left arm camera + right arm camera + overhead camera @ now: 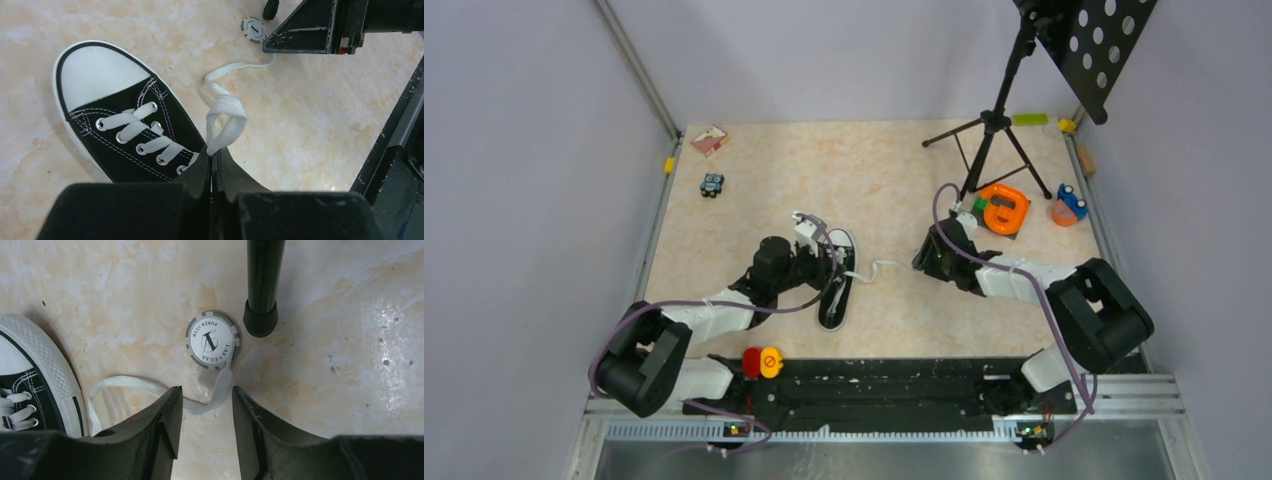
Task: Tie the shoes
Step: Wrap the shoelace around the shoelace.
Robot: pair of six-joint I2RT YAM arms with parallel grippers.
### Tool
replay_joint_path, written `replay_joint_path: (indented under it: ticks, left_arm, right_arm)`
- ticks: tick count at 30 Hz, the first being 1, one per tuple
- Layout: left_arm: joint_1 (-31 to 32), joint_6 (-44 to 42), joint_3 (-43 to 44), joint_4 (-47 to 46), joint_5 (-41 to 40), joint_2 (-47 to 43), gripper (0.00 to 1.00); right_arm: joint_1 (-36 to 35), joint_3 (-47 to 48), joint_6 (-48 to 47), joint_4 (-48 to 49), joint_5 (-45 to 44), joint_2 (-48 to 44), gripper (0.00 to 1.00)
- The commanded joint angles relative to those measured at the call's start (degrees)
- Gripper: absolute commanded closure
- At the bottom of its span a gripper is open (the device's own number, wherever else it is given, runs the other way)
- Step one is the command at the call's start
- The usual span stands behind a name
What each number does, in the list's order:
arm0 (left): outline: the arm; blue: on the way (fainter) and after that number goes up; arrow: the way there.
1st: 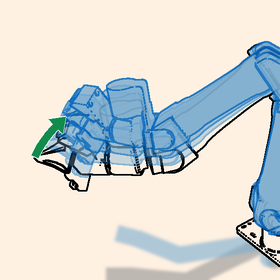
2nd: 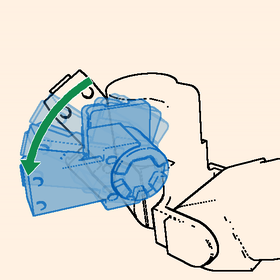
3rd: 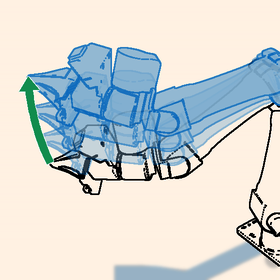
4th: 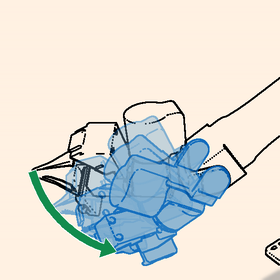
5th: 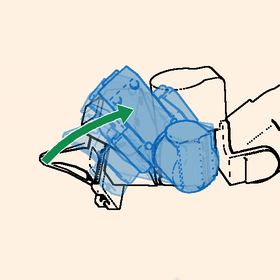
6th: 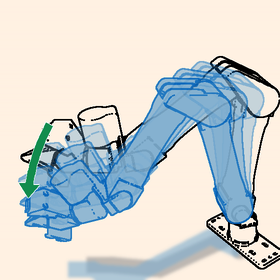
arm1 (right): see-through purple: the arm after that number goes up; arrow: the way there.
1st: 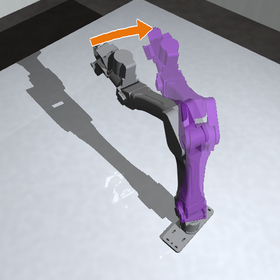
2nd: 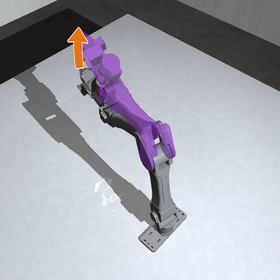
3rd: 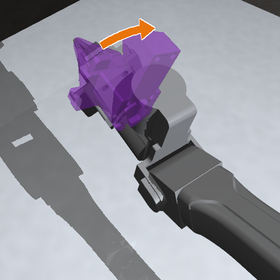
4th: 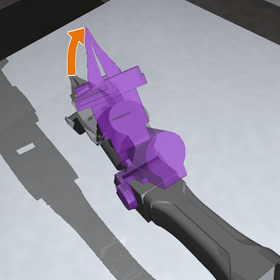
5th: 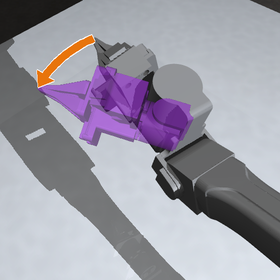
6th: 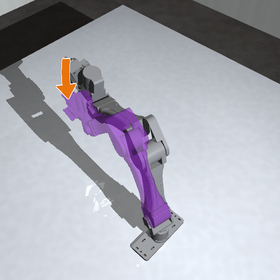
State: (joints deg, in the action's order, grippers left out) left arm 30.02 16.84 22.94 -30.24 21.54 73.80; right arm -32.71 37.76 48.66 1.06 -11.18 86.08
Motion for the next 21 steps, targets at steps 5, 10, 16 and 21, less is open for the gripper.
replay_joint_path:
  ticks: [5, 10, 16, 21]
  left_arm:
    - [-0.2, 0.8, 0.6, -2.7, 1.3, 0.8, 1.0]
    - [-0.2, 1.3, 0.4, -2.4, 0.9, 0.2, 1.0]
    - [-0.2, 1.7, 1.0, -2.9, 1.7, 0.4, 1.0]
    - [-0.2, 1.6, 1.4, -2.6, 2.2, 1.1, 1.0]
  right_arm:
    - [1.1, -1.9, 3.1, 2.0, -1.9, 1.1, 0.69]
    - [1.2, -2.5, 3.0, 1.0, -1.6, 0.7, 0.99]
    - [1.1, -2.3, 1.5, -2.3, -1.7, -4.3, 1.0]
    - [1.1, -1.1, -0.7, -4.3, -1.3, -11.2, 1.0]
